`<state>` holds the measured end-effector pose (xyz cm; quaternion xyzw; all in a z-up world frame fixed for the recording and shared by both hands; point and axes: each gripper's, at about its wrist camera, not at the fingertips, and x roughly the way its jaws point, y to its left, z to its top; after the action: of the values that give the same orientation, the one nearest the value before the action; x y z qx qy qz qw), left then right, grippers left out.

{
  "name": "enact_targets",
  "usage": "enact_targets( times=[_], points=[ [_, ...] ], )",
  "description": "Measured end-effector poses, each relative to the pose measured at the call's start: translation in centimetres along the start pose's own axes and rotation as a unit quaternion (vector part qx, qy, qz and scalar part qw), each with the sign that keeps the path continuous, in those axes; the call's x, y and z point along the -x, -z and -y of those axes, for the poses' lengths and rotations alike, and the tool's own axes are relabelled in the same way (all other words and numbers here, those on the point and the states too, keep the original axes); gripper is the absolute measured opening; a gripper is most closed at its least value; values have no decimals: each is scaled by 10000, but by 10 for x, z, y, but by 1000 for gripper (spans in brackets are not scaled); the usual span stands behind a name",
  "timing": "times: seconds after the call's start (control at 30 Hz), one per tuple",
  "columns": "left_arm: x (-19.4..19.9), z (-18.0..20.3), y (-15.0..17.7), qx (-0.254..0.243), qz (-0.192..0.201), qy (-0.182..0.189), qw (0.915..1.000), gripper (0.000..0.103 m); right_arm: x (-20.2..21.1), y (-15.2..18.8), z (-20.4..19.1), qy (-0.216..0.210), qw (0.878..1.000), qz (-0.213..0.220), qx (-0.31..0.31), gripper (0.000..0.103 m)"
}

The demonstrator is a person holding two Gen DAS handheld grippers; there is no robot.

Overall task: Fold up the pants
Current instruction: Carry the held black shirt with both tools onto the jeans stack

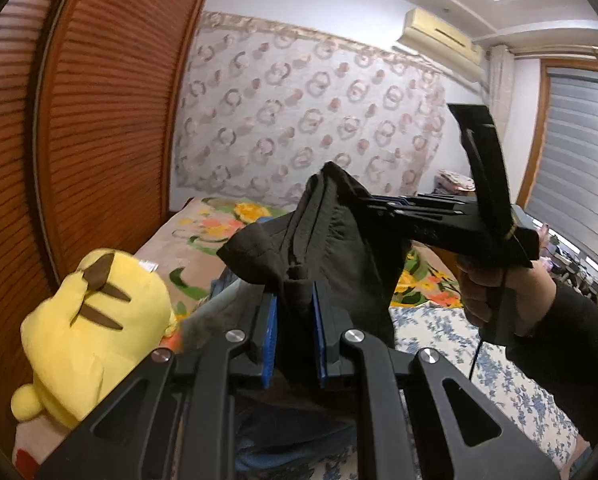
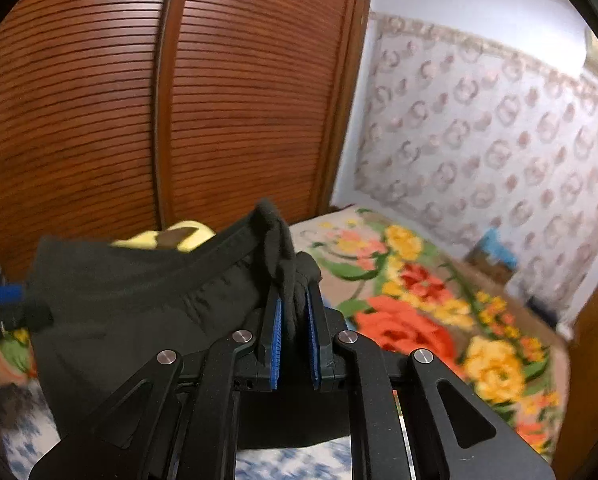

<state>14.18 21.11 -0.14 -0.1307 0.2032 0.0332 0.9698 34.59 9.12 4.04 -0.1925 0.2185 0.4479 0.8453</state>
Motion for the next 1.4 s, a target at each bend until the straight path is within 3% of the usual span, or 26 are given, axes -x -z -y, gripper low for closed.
enact_targets(
  times=[0.13,0.3,0.6,0.8,1.03,1.3,1.37,1.4],
  points=[
    [-2,-8,8,158,-43,-119,9998,13,-28,0,-10,-126,9997,-149,-142,9],
    [-7,-8,19,139,-161,-233,9995,13,-31,0,-8,-36,9993,-178,-323,26],
    [-12,-9,23,40,-220,-420,9989,16,-12,27,3,-454,9974,-208,-526,26],
    [-14,-9,24,16,-343,-559,9978,21,-38,40,8,-296,9964,-523,-596,26],
    [-13,-3,23,-159,-414,-725,9964,34,-52,49,21,-255,9946,-660,-756,27],
    [-1,3,23,-297,-427,-780,9956,46,-23,56,10,-187,9951,-527,-819,30],
    [4,5,23,-324,-425,-778,9955,58,-14,58,6,-186,9950,-481,-854,31],
    [5,6,23,-318,-417,-744,9958,59,-10,60,4,-193,9950,-464,-866,32]
  ],
)
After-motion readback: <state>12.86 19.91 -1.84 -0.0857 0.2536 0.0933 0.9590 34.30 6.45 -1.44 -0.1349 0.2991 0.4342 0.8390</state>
